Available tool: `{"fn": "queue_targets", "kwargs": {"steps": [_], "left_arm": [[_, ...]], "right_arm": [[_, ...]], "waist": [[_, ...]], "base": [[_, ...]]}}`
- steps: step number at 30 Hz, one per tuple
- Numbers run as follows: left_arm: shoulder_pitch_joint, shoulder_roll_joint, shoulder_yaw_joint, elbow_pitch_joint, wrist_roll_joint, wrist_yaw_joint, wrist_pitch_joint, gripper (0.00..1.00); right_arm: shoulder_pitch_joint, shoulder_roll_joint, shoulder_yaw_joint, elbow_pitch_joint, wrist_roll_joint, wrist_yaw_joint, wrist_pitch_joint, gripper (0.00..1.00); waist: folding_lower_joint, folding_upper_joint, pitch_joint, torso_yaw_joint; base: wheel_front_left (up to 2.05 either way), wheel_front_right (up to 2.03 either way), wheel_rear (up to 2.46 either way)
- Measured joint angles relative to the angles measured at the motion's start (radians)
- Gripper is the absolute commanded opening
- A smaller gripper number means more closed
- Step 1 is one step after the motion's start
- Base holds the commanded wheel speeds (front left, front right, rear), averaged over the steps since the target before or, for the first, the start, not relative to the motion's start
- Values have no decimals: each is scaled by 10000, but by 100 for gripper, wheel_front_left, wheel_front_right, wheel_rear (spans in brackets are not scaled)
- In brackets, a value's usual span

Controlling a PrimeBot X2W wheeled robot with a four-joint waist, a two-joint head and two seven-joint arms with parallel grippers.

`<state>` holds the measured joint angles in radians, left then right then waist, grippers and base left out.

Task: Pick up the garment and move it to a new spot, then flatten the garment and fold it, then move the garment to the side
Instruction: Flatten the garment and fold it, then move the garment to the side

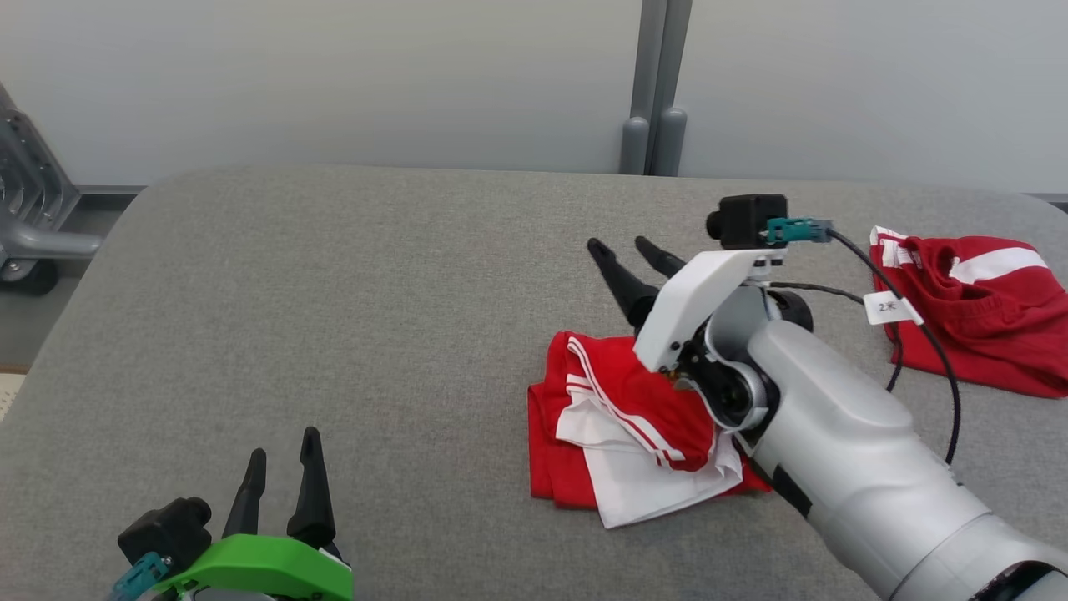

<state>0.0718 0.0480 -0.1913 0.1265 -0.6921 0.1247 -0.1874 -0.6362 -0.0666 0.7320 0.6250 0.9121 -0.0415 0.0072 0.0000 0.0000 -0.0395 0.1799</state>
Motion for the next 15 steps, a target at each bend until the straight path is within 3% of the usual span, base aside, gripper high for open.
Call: {"fn": "queue_targets", "kwargs": {"steps": [8,15], "left_arm": [[11,0,113,-86,0,0,-29,100],[18,0,144,-194,0,0,-27,100]], "right_arm": [[396,-1440,-1007,577,171,-219,-504,100],[1105,-1737,-1367,961,679,-219,-485,100]], "waist": [[0,0,99,-341],[0,0,236,-558]], "base": [[0,0,0],[0,0,0]]}}
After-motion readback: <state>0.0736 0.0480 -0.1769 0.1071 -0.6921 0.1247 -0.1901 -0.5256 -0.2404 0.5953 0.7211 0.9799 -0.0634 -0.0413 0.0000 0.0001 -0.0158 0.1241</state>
